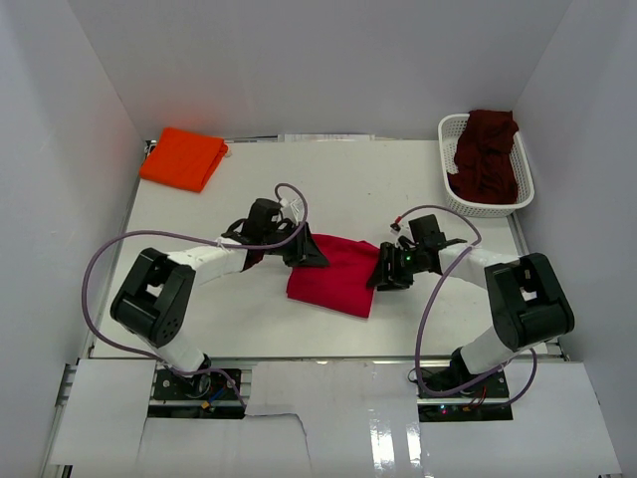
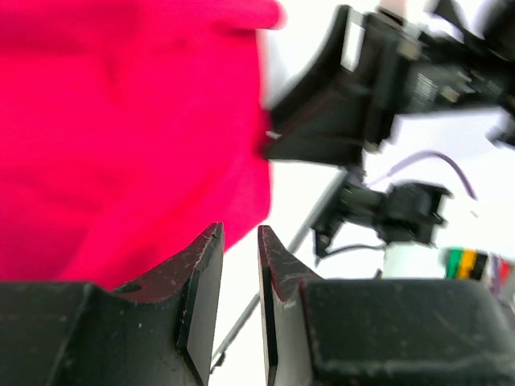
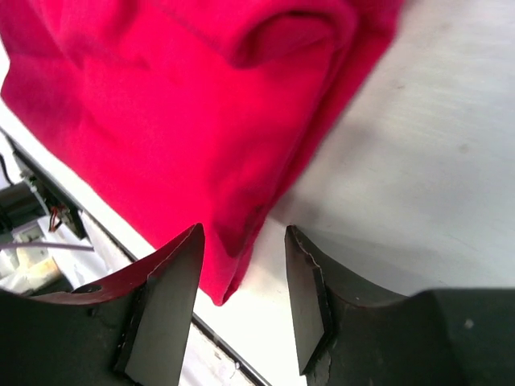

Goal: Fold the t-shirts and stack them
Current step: Fold the long partially folded tshirt into a neat square, then smooth out wrinkles on the folded tshirt

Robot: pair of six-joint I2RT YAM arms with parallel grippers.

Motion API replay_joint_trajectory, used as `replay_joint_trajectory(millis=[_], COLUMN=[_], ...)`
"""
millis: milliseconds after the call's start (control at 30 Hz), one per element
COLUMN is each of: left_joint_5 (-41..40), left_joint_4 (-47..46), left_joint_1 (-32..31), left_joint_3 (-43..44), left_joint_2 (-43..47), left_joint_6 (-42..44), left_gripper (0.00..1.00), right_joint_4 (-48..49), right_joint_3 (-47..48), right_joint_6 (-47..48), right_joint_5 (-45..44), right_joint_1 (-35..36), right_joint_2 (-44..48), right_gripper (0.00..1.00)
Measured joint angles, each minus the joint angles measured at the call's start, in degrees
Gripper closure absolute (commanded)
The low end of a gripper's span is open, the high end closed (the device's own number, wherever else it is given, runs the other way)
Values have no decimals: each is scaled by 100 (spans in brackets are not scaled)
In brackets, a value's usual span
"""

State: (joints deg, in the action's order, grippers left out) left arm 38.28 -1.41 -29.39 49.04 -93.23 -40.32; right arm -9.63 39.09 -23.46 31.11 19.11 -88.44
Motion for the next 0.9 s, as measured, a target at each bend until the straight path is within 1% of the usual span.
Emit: replay_joint_trajectory(millis=[133, 200, 300, 333, 400, 433, 500, 533, 567, 600, 633, 733, 900], left_joint_5=[424, 568, 708, 745, 815, 850, 894, 901, 911, 911, 907, 907, 887], left_joint_4=[-313, -413, -553, -636, -879, -1005, -1226, -1325, -1416, -1491, -1576, -1777, -2006], left_joint_1=[-39, -70, -129, -155, -188, -195, -205, -212, -214, -214, -214, -214, -214], left_joint_3=[-129, -238, -479, -566, -833, -986, -1224, -1316, -1384, -1425, -1453, -1480, -1453], left_joint_2=[221, 345, 470, 470, 457, 424, 291, 175, 46, -90, -205, -450, -693], left_joint_6=[-59, -63, -79, -94, -164, -199, -245, -271, -304, -326, -337, -363, -365], left_gripper=[67, 70, 79, 87, 96, 100, 100, 100, 100, 100, 100, 100, 100], right_joint_4=[-267, -444, -669, -721, -750, -745, -721, -697, -658, -625, -564, -197, 1099], right_joint_3=[94, 131, 234, 278, 380, 439, 533, 566, 592, 612, 612, 599, 352], right_joint_6=[92, 144, 162, 160, 144, 136, 76, 42, 20, -26, -94, -341, -898], right_joint_5=[-269, -404, -494, -498, -435, -391, -280, -221, -151, -61, 31, 400, 957], right_joint_1=[-140, -184, -208, -205, -195, -175, -111, -61, 4, 59, 107, 192, 275], right_joint_2=[94, 188, 387, 448, 549, 584, 627, 638, 645, 645, 645, 616, 315], right_gripper=[48, 48, 49, 49, 51, 55, 59, 73, 83, 91, 92, 92, 92])
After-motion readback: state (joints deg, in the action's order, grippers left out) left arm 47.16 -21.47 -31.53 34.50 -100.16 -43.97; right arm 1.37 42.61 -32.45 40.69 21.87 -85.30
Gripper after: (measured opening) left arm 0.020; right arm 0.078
